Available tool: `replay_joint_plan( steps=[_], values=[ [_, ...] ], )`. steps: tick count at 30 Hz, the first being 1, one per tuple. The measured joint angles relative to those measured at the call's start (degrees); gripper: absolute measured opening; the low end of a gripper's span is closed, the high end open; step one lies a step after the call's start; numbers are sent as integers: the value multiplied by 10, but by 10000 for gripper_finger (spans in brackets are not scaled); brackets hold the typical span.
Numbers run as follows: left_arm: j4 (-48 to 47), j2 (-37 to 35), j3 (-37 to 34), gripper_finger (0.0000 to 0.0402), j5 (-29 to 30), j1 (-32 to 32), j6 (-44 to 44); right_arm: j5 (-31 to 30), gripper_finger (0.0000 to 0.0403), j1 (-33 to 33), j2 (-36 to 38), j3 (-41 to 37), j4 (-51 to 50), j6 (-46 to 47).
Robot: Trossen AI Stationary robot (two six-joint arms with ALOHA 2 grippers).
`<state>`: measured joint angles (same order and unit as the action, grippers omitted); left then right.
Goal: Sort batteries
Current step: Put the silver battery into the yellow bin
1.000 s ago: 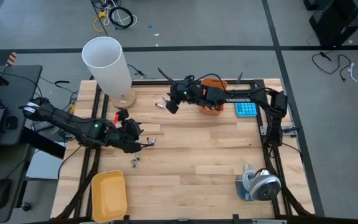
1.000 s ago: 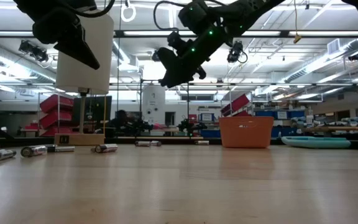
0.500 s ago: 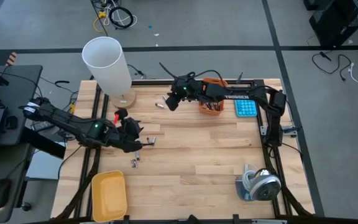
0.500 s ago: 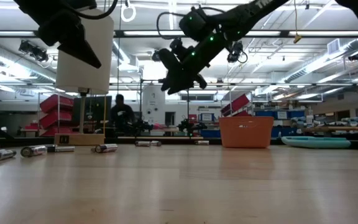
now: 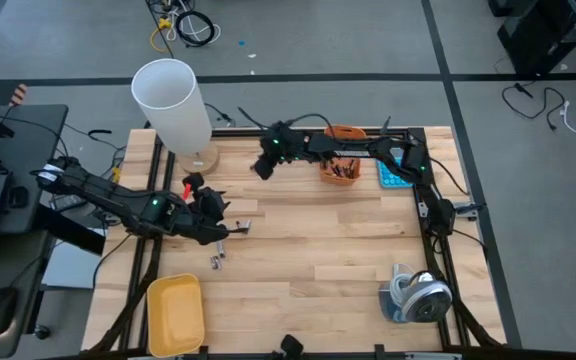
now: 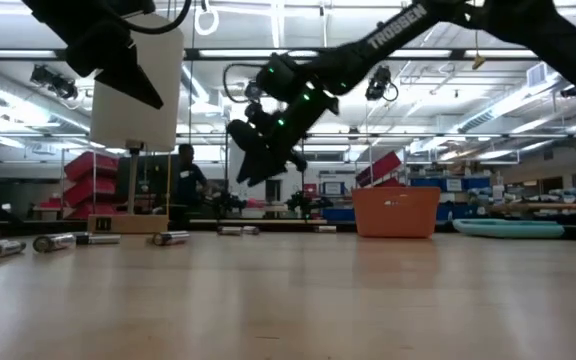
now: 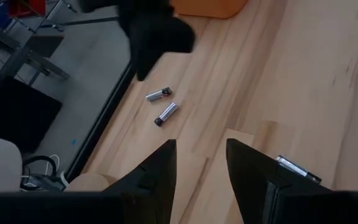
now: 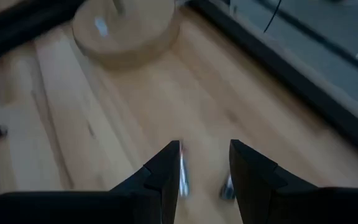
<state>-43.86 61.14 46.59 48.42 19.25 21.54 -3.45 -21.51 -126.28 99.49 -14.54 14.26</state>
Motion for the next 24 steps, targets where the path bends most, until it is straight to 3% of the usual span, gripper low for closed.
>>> replay_joint_plan(
  steps=[6,9,13,24],
  values=[
    [-23,0,0,142,0,1,23,-12,125,-1,-42,127,-147,-5],
    [-33,0,0,142,0,3,32,13,125,-6,-55,159,-183,7],
    [-38,0,0,142,-1,5,45,66,125,-10,-71,169,-210,29],
    [-45,0,0,142,-6,13,61,80,121,-15,-91,167,-212,108]
  ],
)
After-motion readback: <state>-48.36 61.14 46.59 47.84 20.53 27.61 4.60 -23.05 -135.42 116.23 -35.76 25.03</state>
